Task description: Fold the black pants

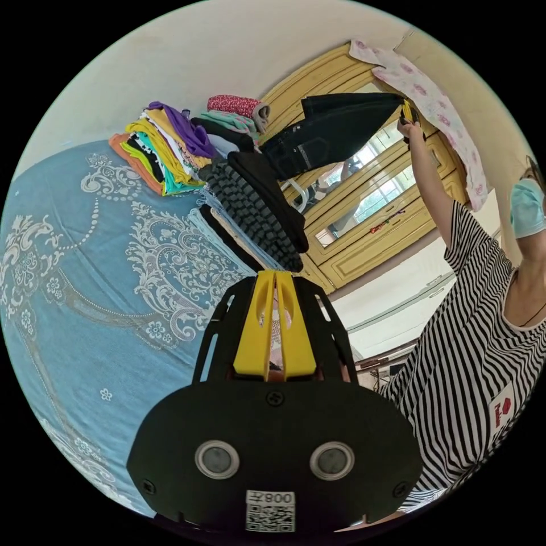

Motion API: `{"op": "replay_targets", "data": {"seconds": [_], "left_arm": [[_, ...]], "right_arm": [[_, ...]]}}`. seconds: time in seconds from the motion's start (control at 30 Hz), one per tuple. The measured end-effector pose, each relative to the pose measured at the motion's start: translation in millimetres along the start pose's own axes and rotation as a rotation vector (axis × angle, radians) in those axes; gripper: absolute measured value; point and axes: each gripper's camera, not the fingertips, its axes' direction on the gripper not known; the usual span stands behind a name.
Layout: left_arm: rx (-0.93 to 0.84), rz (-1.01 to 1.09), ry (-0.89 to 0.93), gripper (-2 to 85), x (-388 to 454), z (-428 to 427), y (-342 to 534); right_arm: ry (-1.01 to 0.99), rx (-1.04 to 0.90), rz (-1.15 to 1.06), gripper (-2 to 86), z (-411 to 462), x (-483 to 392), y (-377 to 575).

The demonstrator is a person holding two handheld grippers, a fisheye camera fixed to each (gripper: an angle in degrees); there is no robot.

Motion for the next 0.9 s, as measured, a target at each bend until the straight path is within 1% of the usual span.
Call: {"op": "replay_targets", "data": {"seconds": [0.07, 0.1, 0.17, 0.23, 0.37, 0.4, 0.53, 0.7, 0.77, 0.9], "left_arm": [[0.112, 0.056, 0.055, 4.8, 41.1, -26.2, -7.0], [0.138, 0.082, 0.071, 5.7, 53.2, -32.5, -9.7], [0.222, 0.199, 0.087, 8.3, 107.9, -56.2, -21.9], [0.249, 0.274, 0.108, 10.2, 149.2, -71.1, -30.4], [0.288, 0.41, 0.163, 13.3, 241.5, -110.0, -27.8], [0.291, 0.421, 0.171, 13.5, 252.5, -116.1, -24.2], [0.33, 0.411, 0.026, 12.9, 312.0, -167.8, 22.5], [0.362, 0.305, -0.122, 13.0, 355.0, -233.0, 79.6], [0.413, 0.253, -0.21, 12.2, 374.2, -266.6, 106.2], [0.527, 0.2, -0.221, 10.3, 398.0, -318.0, 142.6]], "right_arm": [[-0.054, -0.026, -0.056, 0.4, 9.8, -45.0, -6.9], [-0.081, -0.034, -0.08, 0.4, 15.4, -74.1, -7.8], [-0.135, -0.065, -0.103, 0.4, 24.3, -113.9, -6.6], [-0.191, -0.082, -0.133, 0.3, 32.3, -162.0, 1.5], [-0.278, -0.117, -0.132, 0.3, 41.4, -221.3, 26.4], [-0.302, -0.128, -0.131, 0.3, 43.7, -238.1, 38.7], [-0.389, -0.191, -0.094, 0.3, 57.7, -281.4, 90.1], [-0.507, -0.271, -0.048, 0.3, 86.4, -328.1, 149.8], [-0.546, -0.298, -0.033, 0.3, 100.1, -349.0, 169.2], [-0.615, -0.362, -0.032, 0.4, 135.8, -403.0, 209.9]]}}
